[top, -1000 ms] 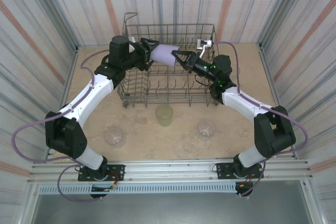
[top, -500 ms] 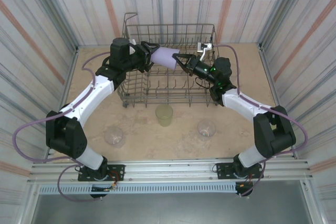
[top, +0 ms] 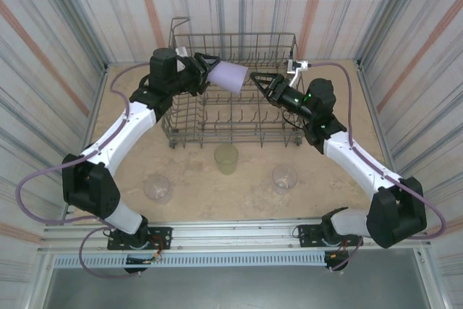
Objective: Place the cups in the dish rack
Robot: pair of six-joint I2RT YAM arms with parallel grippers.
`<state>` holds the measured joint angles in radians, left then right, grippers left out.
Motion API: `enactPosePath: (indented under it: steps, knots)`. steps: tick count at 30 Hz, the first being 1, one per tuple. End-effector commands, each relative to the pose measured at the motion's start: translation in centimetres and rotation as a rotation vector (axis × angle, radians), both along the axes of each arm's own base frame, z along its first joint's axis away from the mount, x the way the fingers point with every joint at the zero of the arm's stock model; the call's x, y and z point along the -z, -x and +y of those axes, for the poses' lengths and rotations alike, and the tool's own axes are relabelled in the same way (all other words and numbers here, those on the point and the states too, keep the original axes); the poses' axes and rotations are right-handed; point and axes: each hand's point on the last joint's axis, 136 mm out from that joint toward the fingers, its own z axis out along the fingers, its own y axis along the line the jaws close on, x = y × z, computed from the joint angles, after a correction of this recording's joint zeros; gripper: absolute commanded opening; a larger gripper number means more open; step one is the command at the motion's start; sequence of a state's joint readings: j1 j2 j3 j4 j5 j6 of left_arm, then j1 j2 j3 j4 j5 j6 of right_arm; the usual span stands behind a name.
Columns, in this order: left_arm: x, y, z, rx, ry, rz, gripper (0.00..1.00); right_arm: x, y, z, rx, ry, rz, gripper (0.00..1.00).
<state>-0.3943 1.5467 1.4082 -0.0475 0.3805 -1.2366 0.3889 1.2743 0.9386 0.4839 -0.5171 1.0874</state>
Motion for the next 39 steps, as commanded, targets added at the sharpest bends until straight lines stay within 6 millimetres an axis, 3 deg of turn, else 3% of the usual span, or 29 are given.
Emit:
enactPosePath:
  steps: [1, 7, 16, 22, 31, 38, 39]
  knots:
    - [-4.3, -0.6, 0.7, -0.024, -0.118, -0.195, 0.00, 1.2, 0.2, -1.7, 0.050, 0.086, 0.047, 0.83]
    - [-4.5, -2.1, 1.1, -0.040, -0.286, -0.252, 0.00, 2.1, 1.5, -4.8, 0.117, 0.194, 0.074, 1.00]
    - [-3.6, -5.2, -0.2, -0.038, -0.578, -0.359, 0.00, 1.4, 4.4, -9.4, 0.235, 0.335, 0.026, 0.99]
    - [-2.6, -7.3, -2.1, -0.017, -0.801, -0.440, 0.00, 1.8, 5.6, -10.5, 0.254, 0.422, 0.014, 0.99]
    - [-0.1, -10.4, -1.9, -0.045, -1.012, -0.469, 0.00, 2.8, 6.7, -11.3, 0.257, 0.510, 0.019, 0.99]
    - [0.8, -12.3, -2.5, -0.041, -1.075, -0.495, 0.00, 4.1, 7.3, -11.7, 0.265, 0.541, 0.045, 0.99]
    - [1.7, -12.9, -2.7, -0.036, -1.091, -0.489, 0.00, 4.2, 7.4, -11.7, 0.265, 0.541, 0.048, 0.99]
